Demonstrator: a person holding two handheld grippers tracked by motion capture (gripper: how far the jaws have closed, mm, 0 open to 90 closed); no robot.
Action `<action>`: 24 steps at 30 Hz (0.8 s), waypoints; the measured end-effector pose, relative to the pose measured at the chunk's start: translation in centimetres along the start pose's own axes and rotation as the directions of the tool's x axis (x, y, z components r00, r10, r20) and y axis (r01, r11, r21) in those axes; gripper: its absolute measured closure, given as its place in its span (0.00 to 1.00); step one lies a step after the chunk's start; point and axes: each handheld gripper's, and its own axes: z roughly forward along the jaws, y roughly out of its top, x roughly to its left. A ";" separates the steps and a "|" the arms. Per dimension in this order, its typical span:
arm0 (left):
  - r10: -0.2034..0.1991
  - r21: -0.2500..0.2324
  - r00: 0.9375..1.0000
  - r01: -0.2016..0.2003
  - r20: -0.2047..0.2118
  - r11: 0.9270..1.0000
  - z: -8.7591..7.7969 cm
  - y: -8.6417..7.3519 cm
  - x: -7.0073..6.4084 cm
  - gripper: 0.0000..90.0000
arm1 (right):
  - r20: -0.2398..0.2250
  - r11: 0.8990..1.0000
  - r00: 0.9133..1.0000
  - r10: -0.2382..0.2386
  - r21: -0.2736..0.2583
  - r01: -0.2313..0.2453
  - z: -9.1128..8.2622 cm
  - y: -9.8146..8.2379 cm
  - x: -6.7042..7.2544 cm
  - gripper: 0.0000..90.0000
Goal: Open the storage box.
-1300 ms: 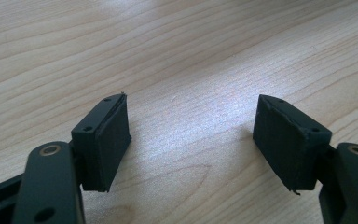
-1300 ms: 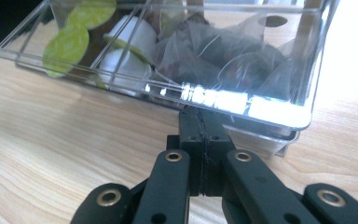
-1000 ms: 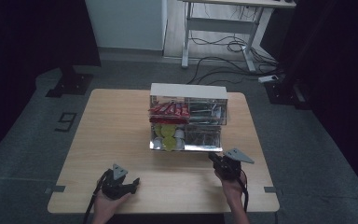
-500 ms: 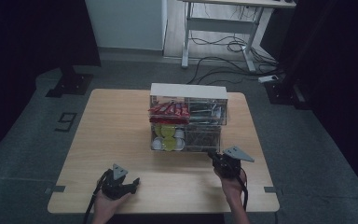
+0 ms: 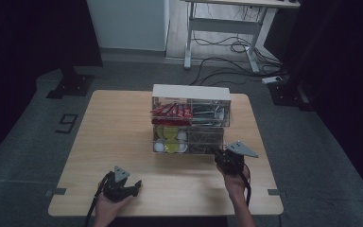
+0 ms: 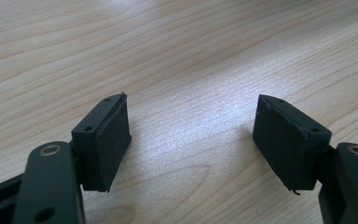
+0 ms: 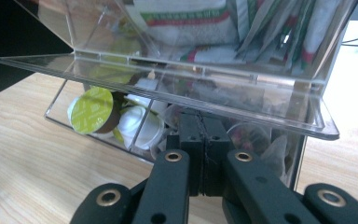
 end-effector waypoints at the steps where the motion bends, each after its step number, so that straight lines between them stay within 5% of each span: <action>1: 0.000 0.000 1.000 0.000 0.000 1.000 0.0 0.0 0.0 0.30 | 0.000 1.000 1.000 0.000 -0.003 0.000 0.0 0.2 0.0 0.99; 24: 0.002 0.001 1.000 -0.002 -0.001 1.000 0.0 0.0 0.0 0.30 | 0.025 0.999 0.999 0.022 -0.038 -0.021 0.4 3.6 -0.6 0.99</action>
